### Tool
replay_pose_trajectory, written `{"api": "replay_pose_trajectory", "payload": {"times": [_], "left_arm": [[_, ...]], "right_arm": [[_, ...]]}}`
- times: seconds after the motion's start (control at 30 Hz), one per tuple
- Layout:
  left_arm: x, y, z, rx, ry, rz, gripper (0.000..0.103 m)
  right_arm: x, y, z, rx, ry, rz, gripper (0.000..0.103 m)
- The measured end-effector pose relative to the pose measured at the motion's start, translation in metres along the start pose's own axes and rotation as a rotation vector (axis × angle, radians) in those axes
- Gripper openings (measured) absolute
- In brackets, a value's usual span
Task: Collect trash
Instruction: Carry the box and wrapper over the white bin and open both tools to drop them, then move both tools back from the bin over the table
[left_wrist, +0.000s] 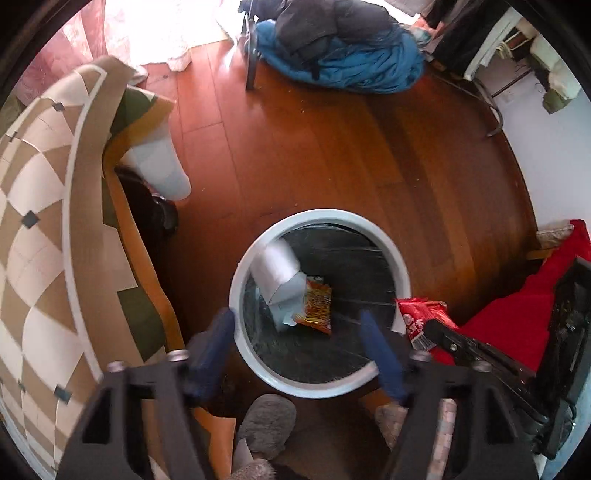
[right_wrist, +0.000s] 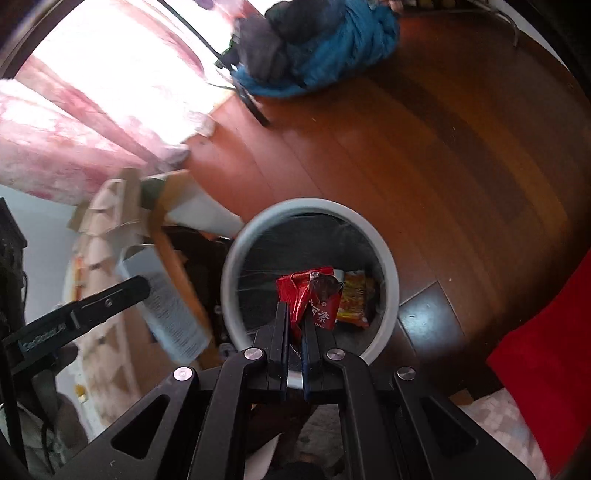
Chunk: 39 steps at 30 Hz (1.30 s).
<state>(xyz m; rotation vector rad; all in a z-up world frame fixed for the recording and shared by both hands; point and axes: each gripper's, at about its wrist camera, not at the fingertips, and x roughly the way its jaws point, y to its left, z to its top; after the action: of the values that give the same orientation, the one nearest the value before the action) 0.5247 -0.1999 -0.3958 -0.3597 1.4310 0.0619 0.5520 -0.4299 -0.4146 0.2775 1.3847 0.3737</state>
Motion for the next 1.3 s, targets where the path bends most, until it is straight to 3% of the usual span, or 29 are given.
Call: {"api": "replay_pose_trajectory", "payload": {"times": [0.07, 0.1, 0.13, 0.17, 0.2, 0.27, 0.33, 0.37, 0.67, 1.03, 1.3], "left_arm": [[0.003, 0.007, 0.002, -0.016, 0.003, 0.021, 0.077], [0.003, 0.009, 0.000, -0.024, 0.005, 0.030, 0.084], [0.002, 0.011, -0.003, -0.028, 0.004, 0.045, 0.098], [0.001, 0.012, -0.008, -0.028, -0.004, 0.060, 0.101], [-0.001, 0.013, -0.010, -0.023, -0.012, 0.081, 0.101], [-0.002, 0.016, -0.016, -0.014, -0.028, 0.125, 0.101], [-0.005, 0.016, -0.024, -0.011, -0.038, 0.151, 0.101], [-0.006, 0.016, -0.027, -0.008, -0.041, 0.161, 0.101], [-0.020, 0.011, -0.047, 0.035, -0.074, 0.195, 0.101], [-0.073, 0.000, -0.073, 0.039, -0.147, 0.180, 0.101], [-0.136, -0.009, -0.097, 0.064, -0.243, 0.149, 0.101]], "right_arm": [[0.022, -0.002, 0.005, 0.001, 0.027, -0.009, 0.009], [0.032, -0.003, 0.007, 0.001, 0.039, -0.020, 0.020], [0.038, -0.003, 0.006, 0.003, 0.053, -0.027, 0.038], [0.045, -0.004, 0.007, 0.009, 0.072, -0.027, 0.048], [0.050, -0.005, 0.008, 0.018, 0.078, -0.032, 0.062], [0.055, -0.006, 0.007, 0.028, 0.079, -0.040, 0.070], [0.056, -0.008, 0.004, 0.027, 0.083, -0.048, 0.093], [0.057, -0.008, 0.003, 0.022, 0.083, -0.062, 0.098], [0.039, 0.001, -0.019, -0.056, 0.042, -0.240, 0.101], [-0.022, 0.023, -0.038, -0.100, -0.008, -0.272, 0.101], [-0.084, 0.046, -0.056, -0.121, -0.080, -0.276, 0.101]]}}
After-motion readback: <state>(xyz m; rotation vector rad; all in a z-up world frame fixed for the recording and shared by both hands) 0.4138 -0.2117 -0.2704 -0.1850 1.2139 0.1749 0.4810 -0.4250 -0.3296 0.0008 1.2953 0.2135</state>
